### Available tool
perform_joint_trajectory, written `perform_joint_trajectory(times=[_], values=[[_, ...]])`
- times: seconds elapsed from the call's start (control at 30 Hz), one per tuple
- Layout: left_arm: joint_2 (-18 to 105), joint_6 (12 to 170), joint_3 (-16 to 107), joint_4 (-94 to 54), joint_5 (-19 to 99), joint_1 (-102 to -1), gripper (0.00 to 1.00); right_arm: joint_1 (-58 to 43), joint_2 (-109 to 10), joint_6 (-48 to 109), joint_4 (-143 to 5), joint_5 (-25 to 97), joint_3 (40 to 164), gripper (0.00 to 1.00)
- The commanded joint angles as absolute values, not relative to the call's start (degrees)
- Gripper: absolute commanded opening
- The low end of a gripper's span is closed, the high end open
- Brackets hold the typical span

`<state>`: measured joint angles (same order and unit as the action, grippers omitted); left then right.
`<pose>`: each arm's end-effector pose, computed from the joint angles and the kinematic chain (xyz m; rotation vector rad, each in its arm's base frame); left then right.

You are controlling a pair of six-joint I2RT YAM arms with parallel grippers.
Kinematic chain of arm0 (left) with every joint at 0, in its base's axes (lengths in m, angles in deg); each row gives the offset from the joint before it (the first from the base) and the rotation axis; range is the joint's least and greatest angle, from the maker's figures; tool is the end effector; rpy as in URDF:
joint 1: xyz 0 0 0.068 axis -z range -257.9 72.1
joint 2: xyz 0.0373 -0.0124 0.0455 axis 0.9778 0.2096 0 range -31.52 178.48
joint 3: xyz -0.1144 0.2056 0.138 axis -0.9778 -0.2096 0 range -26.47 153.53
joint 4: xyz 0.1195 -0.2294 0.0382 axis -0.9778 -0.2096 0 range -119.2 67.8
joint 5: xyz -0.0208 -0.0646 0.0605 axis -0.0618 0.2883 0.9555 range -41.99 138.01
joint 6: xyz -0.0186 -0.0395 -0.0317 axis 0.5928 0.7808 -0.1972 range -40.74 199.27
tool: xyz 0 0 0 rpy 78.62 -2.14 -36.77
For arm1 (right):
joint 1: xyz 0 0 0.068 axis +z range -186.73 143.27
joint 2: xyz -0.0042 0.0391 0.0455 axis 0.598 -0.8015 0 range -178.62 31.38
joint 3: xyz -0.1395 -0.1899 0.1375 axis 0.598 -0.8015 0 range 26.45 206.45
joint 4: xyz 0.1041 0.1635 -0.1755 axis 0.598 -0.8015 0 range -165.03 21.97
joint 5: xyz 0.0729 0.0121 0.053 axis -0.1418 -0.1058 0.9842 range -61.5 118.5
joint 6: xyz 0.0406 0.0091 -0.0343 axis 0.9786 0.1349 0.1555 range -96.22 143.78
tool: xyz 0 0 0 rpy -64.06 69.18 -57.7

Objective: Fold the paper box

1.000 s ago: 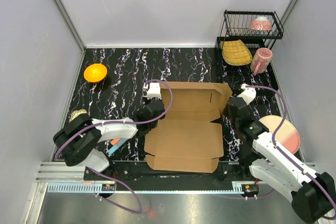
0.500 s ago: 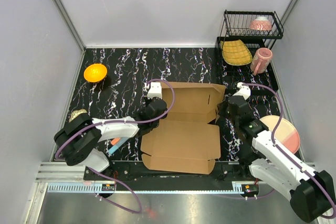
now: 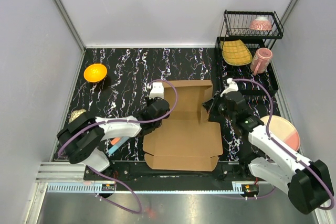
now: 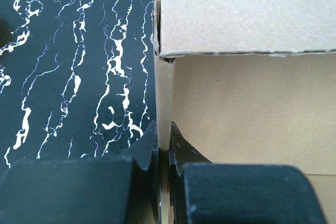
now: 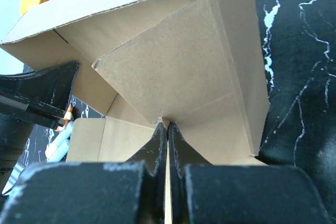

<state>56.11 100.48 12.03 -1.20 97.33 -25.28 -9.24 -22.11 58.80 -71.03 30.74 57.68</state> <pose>0.2039 -0.2224 0.1853 0.0106 1.8833 0.0128 0.1871 0.0989 0.2416 0.1113 2.0862 0.7219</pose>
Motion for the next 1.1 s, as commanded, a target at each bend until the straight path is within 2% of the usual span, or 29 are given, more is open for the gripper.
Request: perform_joint_trajectory(times=[0.0,0.13,0.3,0.37,0.4,0.63,0.87,1.07], values=[[58.7,99.2,11.1,-4.5,93.9,-23.9,0.00,-8.4,-26.8,59.2,-67.1,37.6,59.9,0.00],[58.9,99.3,10.5,-3.7,94.3,-23.8,0.00,-8.4,-29.0,57.4,-70.6,36.9,60.9,0.01],[58.9,99.6,9.8,-3.5,95.4,-23.9,0.00,-8.3,-25.8,55.3,-74.8,33.1,61.7,0.25],[58.9,99.9,9.6,-3.6,95.8,-23.9,0.00,-8.3,-24.0,55.0,-75.6,31.1,61.7,0.31],[58.8,100.1,9.7,-3.7,95.9,-23.8,0.00,-8.4,-23.6,54.4,-76.5,30.7,61.8,0.37],[59.3,100.4,10.3,-5.1,96.7,-23.9,0.00,-8.3,-19.7,52.5,-81.5,28.9,64.9,0.55],[59.5,101.0,10.3,-5.6,96.9,-23.9,0.00,-8.3,-8.7,50.1,-87.0,21.7,68.7,0.60],[59.0,101.9,9.9,-5.8,96.9,-23.8,0.00,-8.4,-5.3,51.6,-92.4,2.1,68.0,0.56]])
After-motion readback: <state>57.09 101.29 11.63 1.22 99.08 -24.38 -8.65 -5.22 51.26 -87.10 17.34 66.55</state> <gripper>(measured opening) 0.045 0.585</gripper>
